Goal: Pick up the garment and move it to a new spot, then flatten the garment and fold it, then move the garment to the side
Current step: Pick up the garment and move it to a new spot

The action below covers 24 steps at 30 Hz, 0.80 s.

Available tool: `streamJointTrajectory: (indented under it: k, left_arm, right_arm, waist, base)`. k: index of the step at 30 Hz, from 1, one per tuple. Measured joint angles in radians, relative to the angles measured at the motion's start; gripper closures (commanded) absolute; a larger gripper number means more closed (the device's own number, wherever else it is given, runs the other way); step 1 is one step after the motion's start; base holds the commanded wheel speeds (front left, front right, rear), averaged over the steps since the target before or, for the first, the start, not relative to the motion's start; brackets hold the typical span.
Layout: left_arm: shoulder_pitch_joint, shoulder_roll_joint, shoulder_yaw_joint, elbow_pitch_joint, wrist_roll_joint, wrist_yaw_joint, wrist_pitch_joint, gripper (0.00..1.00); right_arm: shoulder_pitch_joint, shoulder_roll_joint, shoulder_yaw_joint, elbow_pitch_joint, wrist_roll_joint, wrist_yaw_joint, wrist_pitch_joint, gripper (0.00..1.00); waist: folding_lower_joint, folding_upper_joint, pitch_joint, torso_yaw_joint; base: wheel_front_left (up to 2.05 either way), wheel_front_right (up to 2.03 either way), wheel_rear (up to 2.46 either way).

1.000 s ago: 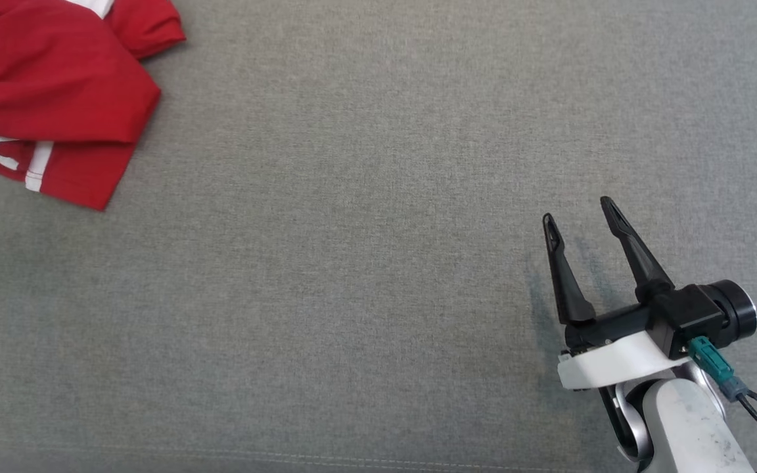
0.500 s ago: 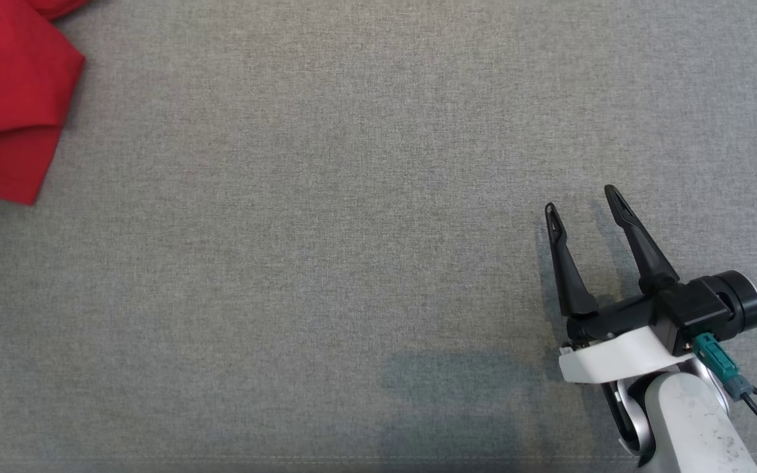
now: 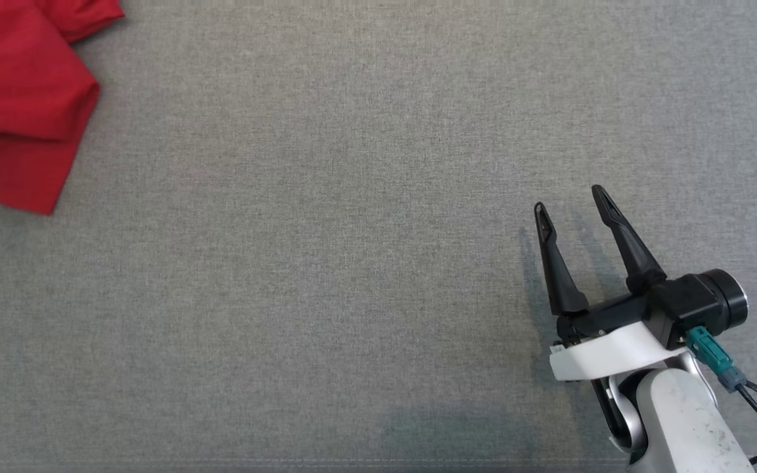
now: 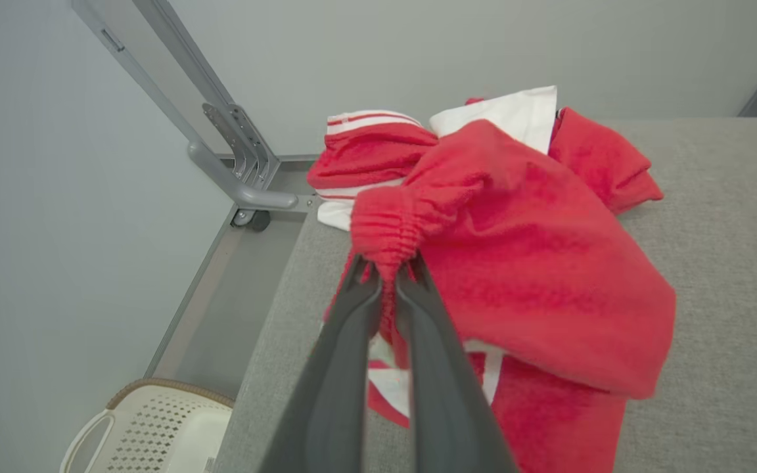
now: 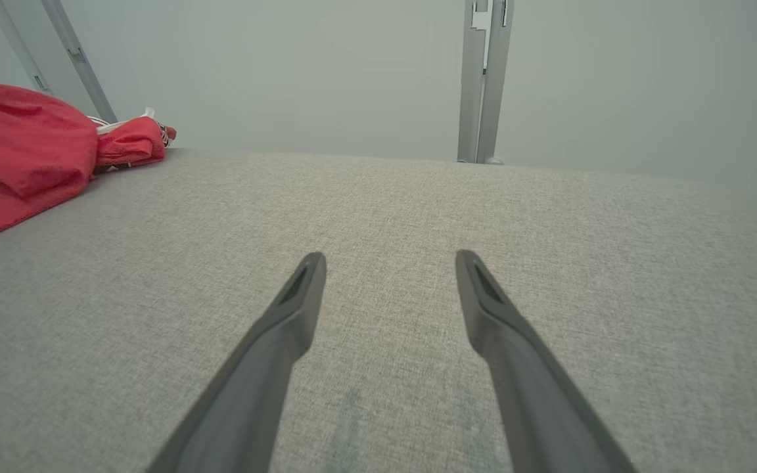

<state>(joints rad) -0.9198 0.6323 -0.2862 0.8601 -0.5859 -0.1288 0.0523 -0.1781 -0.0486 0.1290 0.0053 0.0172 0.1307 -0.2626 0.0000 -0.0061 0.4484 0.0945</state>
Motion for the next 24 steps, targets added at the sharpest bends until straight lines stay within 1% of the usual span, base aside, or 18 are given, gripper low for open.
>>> streamJointTrajectory:
  k: [6,8,16,20,24]
  left_arm:
    - [-0.040,0.054,-0.039,-0.056,0.006,0.000,-0.063,1.00]
    - [-0.044,0.056,-0.062,-0.080,0.008,0.000,-0.072,1.00]
    - [-0.081,0.070,-0.174,-0.212,0.012,0.000,-0.052,1.00]
    - [-0.113,0.053,-0.214,-0.287,0.015,0.000,-0.043,1.00]
    - [-0.141,-0.006,-0.249,-0.367,0.024,0.000,-0.026,1.00]
  right_arm:
    - [-0.001,0.000,0.005,0.017,0.033,0.000,0.000,0.00]
    - [-0.001,0.000,0.007,0.024,0.042,0.000,0.000,0.00]
    - [0.021,0.000,0.005,0.044,0.075,0.000,0.000,0.00]
    - [0.033,0.000,0.001,0.050,0.097,0.000,0.000,0.00]
    - [0.039,0.000,-0.001,0.052,0.117,0.000,0.000,0.00]
  waist:
    - [0.0000,0.0000,-0.060,-0.012]
    - [0.0000,0.0000,-0.085,-0.018]
    - [0.0000,0.0000,-0.190,-0.049]
    - [-0.0001,0.0000,-0.238,-0.070]
    - [0.0000,0.0000,-0.273,-0.100]
  base:
    - [0.00,0.00,0.00]
    - [0.00,0.00,0.00]
    - [0.00,0.00,0.00]
    - [0.00,0.00,0.00]
    - [0.00,0.00,0.00]
